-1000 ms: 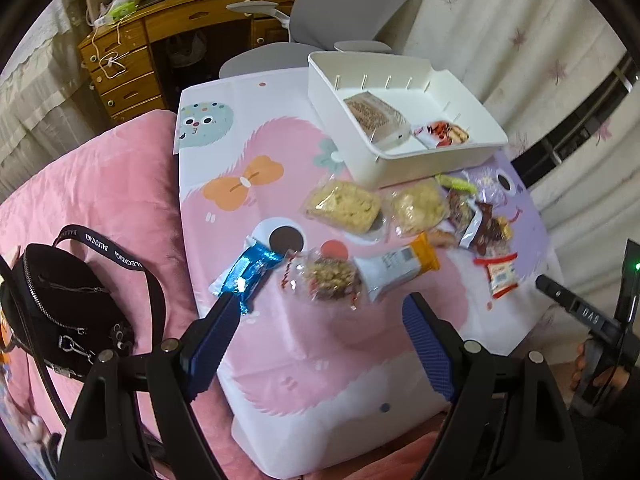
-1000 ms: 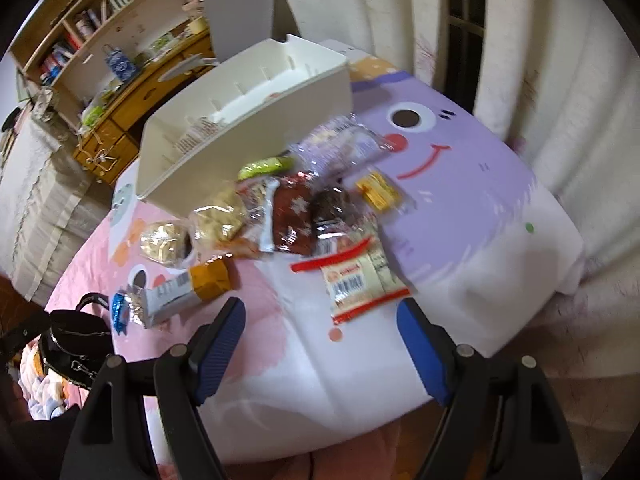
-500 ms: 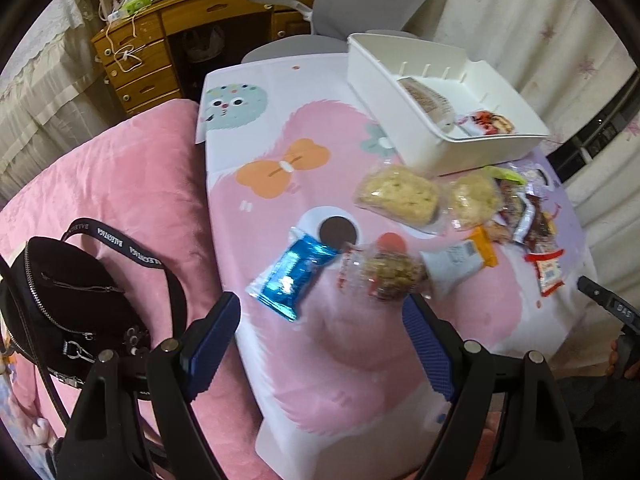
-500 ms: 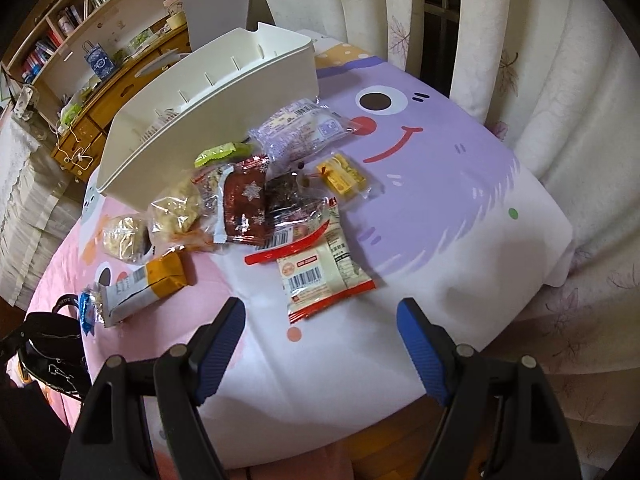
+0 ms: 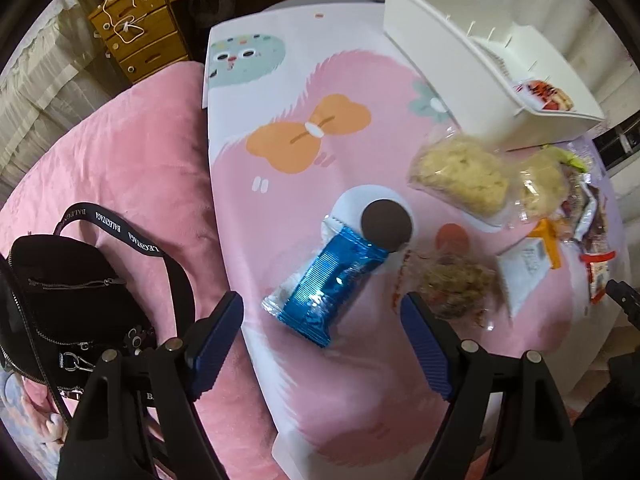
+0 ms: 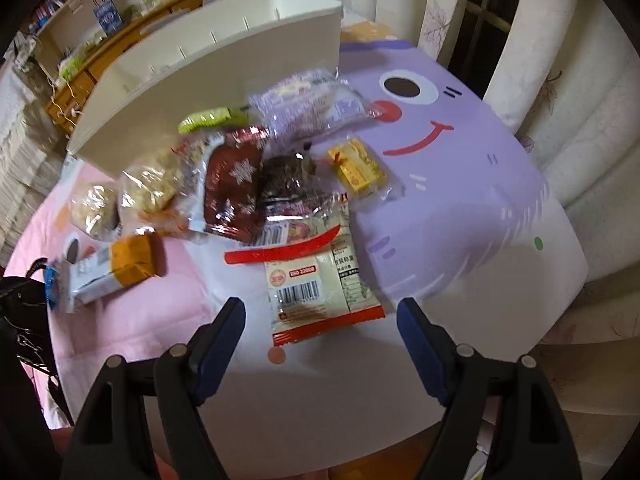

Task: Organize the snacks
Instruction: 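Grasp the blue foil wrapper with left tool while right tool grasps the cream wafer pack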

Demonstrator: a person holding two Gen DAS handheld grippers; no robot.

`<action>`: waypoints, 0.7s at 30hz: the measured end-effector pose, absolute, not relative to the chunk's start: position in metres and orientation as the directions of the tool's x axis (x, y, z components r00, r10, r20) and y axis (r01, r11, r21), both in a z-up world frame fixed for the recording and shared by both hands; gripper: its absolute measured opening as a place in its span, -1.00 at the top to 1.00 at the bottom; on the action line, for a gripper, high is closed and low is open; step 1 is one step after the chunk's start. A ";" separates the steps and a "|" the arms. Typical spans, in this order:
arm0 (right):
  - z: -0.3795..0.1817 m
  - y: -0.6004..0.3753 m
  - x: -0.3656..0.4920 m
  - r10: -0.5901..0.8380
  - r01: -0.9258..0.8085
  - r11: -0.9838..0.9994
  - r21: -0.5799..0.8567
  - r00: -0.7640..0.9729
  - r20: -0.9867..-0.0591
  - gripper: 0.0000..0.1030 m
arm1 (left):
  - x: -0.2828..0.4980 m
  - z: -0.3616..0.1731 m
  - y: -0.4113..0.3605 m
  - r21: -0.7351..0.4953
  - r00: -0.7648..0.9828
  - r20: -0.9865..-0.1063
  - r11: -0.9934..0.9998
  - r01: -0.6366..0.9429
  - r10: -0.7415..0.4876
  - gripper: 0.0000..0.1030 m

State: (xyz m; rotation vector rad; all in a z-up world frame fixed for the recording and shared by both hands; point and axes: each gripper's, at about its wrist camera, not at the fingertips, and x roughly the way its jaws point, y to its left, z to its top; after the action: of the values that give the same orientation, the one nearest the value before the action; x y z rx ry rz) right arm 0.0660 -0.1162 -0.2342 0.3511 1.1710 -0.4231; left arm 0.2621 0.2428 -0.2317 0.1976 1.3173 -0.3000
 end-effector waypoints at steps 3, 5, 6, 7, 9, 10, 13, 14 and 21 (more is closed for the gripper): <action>-0.243 -0.117 0.073 -0.138 0.483 0.875 0.021 0.291 -0.947 -0.53 | 0.270 -0.243 0.242 -0.016 0.202 -0.976 0.949 0.315 -0.084 -0.55; -0.248 -0.117 0.076 -0.134 0.474 0.881 0.011 0.270 -0.954 -0.53 | 0.276 -0.249 0.243 -0.022 0.189 -0.978 0.951 0.308 -0.084 -0.44; -0.251 -0.117 0.078 -0.132 0.470 0.883 0.005 0.258 -0.957 -0.53 | 0.278 -0.253 0.243 -0.025 0.180 -0.980 0.951 0.307 -0.083 -0.41; -0.253 -0.118 0.080 -0.136 0.468 0.884 -0.007 0.244 -0.960 -0.52 | 0.279 -0.255 0.243 -0.022 0.174 -0.982 0.951 0.307 -0.079 -0.36; -0.256 -0.119 0.082 -0.142 0.464 0.886 -0.019 0.231 -0.963 -0.50 | 0.282 -0.260 0.242 -0.018 0.162 -0.984 0.951 0.308 -0.071 -0.32; -0.257 -0.121 0.083 -0.137 0.463 0.886 -0.016 0.229 -0.964 -0.48 | 0.283 -0.263 0.243 -0.022 0.156 -0.985 0.951 0.310 -0.073 -0.31; -0.260 -0.124 0.086 -0.131 0.460 0.888 -0.016 0.219 -0.967 -0.38 | 0.287 -0.268 0.241 -0.031 0.141 -0.987 0.949 0.313 -0.079 -0.23; -0.261 -0.125 0.087 -0.129 0.459 0.888 -0.016 0.216 -0.968 -0.38 | 0.288 -0.270 0.241 -0.035 0.136 -0.987 0.948 0.315 -0.081 -0.17; -0.267 -0.123 0.096 -0.160 0.438 0.897 -0.061 0.194 -0.968 -0.37 | 0.293 -0.276 0.233 -0.037 0.122 -0.989 0.939 0.342 -0.083 0.00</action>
State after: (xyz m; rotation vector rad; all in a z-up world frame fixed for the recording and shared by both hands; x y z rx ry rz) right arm 0.0960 -0.1227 -0.2667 0.2501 1.3124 -0.4257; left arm 0.2930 0.2328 -0.2757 0.2193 1.4177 -0.3141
